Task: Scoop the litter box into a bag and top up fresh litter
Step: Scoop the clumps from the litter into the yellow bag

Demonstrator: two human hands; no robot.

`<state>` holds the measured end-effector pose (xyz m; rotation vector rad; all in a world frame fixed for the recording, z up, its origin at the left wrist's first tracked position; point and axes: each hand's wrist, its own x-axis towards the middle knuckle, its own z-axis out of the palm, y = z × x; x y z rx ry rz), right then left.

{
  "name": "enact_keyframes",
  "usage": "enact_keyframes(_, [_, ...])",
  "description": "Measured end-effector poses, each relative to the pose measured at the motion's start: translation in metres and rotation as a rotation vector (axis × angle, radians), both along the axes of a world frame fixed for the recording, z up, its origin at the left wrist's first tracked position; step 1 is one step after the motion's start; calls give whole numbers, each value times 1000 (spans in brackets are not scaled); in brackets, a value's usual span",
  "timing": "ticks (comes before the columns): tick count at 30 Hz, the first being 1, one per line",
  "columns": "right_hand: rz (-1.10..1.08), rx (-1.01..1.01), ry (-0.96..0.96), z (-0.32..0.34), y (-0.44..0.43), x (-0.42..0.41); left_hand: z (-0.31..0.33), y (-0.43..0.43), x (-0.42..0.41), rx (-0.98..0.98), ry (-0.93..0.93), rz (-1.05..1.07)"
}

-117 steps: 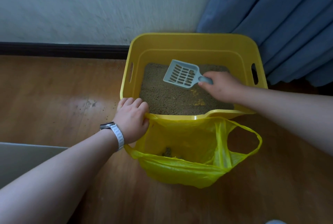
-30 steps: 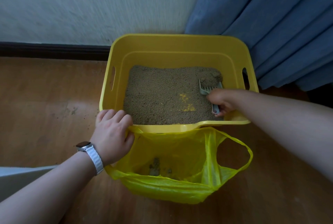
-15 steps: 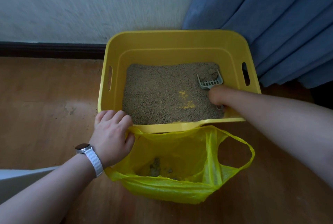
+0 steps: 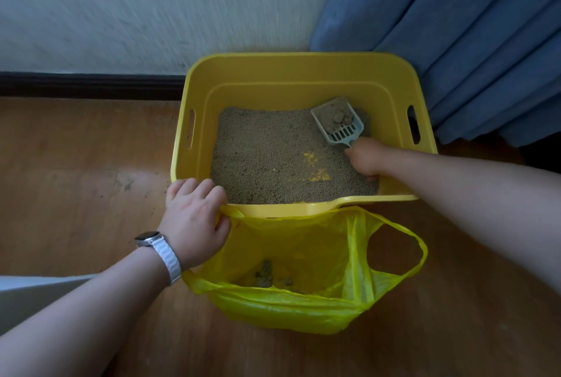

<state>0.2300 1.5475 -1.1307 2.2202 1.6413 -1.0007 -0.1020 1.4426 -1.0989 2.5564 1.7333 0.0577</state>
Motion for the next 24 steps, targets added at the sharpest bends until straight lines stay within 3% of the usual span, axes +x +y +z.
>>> enact_keyframes(2, [139,43,-52,7,-4,-2,0,-1,0,0,6,-1])
enact_keyframes(6, [192,146,55,7,-7,-1,1,-1,1,-5,13,9])
enact_keyframes(24, [154,54,45,43,-14,5,1,-3,2,0,8,23])
